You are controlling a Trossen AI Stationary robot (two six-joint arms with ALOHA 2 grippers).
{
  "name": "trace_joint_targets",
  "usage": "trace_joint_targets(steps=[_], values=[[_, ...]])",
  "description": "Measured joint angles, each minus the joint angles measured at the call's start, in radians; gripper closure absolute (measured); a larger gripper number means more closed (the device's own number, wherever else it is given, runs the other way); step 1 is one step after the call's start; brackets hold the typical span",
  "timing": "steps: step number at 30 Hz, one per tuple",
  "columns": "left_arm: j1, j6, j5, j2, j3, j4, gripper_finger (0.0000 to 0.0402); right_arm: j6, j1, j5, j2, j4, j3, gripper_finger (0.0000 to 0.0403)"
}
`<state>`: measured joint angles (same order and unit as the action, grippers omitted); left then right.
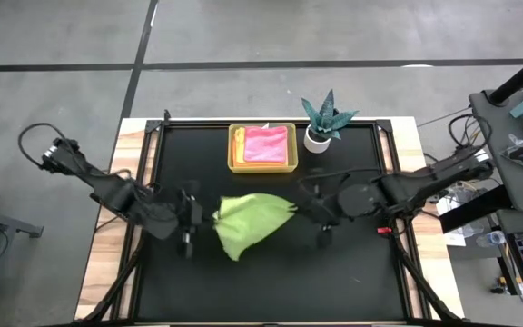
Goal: Fold microfiber towels
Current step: Fold the green microfiber cloth
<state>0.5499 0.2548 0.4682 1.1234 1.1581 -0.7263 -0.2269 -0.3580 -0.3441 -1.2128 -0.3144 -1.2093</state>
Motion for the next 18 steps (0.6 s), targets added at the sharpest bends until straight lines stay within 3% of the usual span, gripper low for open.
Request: trace_joint_targets(steps=[4, 9, 13, 18], values=[[-0.008, 0.0, 0.031, -0.034, 0.024, -0.04, 0.0401, 0.008, 0.003, -0.075, 0.019, -0.121, -0.078, 0.0394], [-0.052, 0.001, 0.045, -0.039, 0.028, -0.16, 0.0401, -0.015, 0.027, -0.295, 0.004, -0.25, -0.137, 0.0394], [-0.102, 0.004, 0.103, -0.034, 0.029, -0.187, 0.0402, -0.03, 0.067, -0.127, 0.005, -0.289, -0.144, 0.0394], [-0.149, -0.071, 0.202, -0.033, 0.047, -0.183, 0.0402, -0.068, 0.096, -0.259, 0.005, -0.303, -0.145, 0.0394]])
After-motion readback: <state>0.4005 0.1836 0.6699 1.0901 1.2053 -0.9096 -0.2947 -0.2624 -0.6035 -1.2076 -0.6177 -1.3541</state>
